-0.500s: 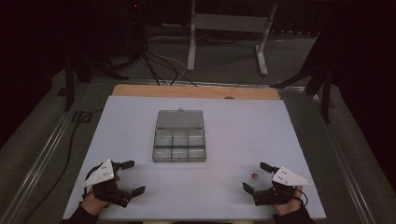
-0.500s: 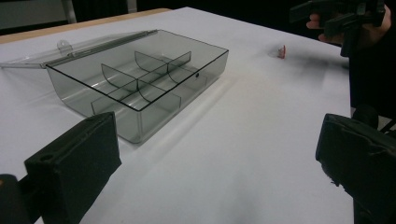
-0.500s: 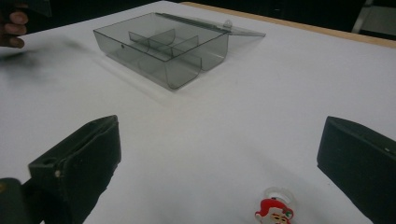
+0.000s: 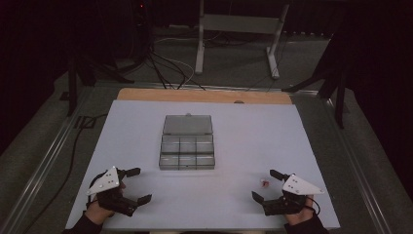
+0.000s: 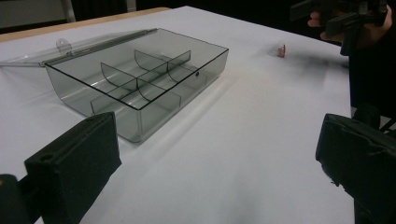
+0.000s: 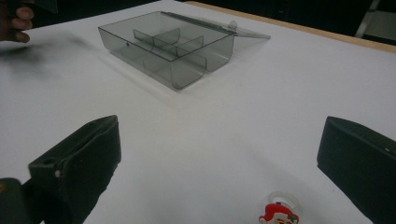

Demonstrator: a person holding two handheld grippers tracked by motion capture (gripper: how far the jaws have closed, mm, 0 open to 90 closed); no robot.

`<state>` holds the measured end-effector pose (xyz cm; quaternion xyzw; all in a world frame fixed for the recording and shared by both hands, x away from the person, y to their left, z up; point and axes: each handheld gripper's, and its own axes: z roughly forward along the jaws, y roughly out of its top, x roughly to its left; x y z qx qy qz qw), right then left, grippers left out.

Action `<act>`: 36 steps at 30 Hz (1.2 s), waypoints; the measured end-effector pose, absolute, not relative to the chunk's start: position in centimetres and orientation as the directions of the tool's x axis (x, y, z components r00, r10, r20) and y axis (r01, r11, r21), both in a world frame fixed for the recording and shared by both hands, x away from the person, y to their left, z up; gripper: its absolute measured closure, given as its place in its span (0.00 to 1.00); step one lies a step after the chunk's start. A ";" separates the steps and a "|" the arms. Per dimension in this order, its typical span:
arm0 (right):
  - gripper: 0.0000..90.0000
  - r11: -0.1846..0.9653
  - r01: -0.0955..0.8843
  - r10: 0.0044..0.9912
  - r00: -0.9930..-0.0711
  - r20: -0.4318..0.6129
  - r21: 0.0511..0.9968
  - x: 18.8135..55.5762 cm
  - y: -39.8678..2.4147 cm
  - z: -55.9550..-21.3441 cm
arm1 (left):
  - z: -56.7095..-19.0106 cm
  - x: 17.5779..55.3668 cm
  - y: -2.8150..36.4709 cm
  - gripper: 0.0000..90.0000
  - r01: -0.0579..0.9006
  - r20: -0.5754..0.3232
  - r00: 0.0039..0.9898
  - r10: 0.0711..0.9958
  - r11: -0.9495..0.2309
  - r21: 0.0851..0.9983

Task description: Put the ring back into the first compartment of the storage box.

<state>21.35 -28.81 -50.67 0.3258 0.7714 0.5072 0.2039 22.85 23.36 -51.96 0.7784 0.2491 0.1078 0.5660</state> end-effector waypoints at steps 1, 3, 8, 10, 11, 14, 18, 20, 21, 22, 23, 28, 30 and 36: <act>0.00 0.277 0.290 0.709 -0.705 0.008 0.916 21.3 -28.8 -50.6 | -52.0 22.9 23.3 0.00 0.265 -0.114 0.855 0.506 -0.236 0.935; 0.00 0.279 0.284 0.706 -0.708 0.004 0.917 21.2 -28.7 -50.5 | -52.0 22.9 23.4 0.00 0.265 -0.117 0.854 0.507 -0.231 0.936; 0.00 0.279 0.267 0.699 -0.716 -0.005 0.923 21.0 -28.5 -50.2 | -52.0 22.8 23.4 0.00 0.262 -0.113 0.855 0.507 -0.234 0.936; 0.00 0.282 0.262 0.697 -0.717 -0.010 0.923 21.0 -28.5 -50.2 | -51.9 22.8 23.4 0.00 0.263 -0.115 0.854 0.508 -0.230 0.937; 0.00 0.281 0.259 0.698 -0.716 -0.011 0.924 21.0 -28.5 -50.1 | -51.9 22.8 23.4 0.00 0.261 -0.111 0.853 0.509 -0.234 0.937; 0.00 0.283 0.248 0.705 -0.709 -0.026 0.927 21.0 -28.5 -49.9 | -51.9 22.8 23.4 0.00 0.262 -0.115 0.854 0.508 -0.229 0.938; 0.00 0.274 0.246 0.715 -0.698 -0.027 0.930 21.0 -28.5 -49.6 | -51.9 22.9 23.4 0.00 0.264 -0.118 0.850 0.514 -0.221 0.939; 0.00 0.271 0.246 0.723 -0.690 -0.028 0.930 21.0 -28.6 -49.4 | -51.9 22.9 23.4 0.00 0.264 -0.119 0.850 0.514 -0.218 0.940; 0.00 0.274 0.246 0.729 -0.684 -0.033 0.930 21.1 -28.6 -49.4 | -51.9 22.9 23.4 0.00 0.265 -0.121 0.849 0.514 -0.216 0.940; 0.00 0.274 0.246 0.729 -0.684 -0.033 0.930 21.1 -28.6 -49.4 | -51.9 22.9 23.4 0.00 0.265 -0.121 0.849 0.514 -0.216 0.940; 0.00 0.275 0.246 0.740 -0.672 -0.041 0.929 21.1 -28.6 -49.2 | -51.9 22.9 23.4 0.00 0.264 -0.122 0.850 0.512 -0.215 0.940; 0.00 0.279 0.252 0.763 -0.644 -0.055 0.927 21.2 -28.6 -49.0 | -51.9 22.8 23.4 0.00 0.266 -0.123 0.850 0.512 -0.216 0.939; 0.00 0.285 0.255 0.776 -0.628 -0.066 0.924 21.2 -28.6 -48.9 | -51.9 22.8 23.4 0.00 0.266 -0.125 0.851 0.511 -0.213 0.940; 0.00 0.283 0.269 0.803 -0.591 -0.074 0.921 21.4 -28.7 -48.8 | -51.9 22.9 23.4 0.00 0.269 -0.130 0.851 0.509 -0.210 0.940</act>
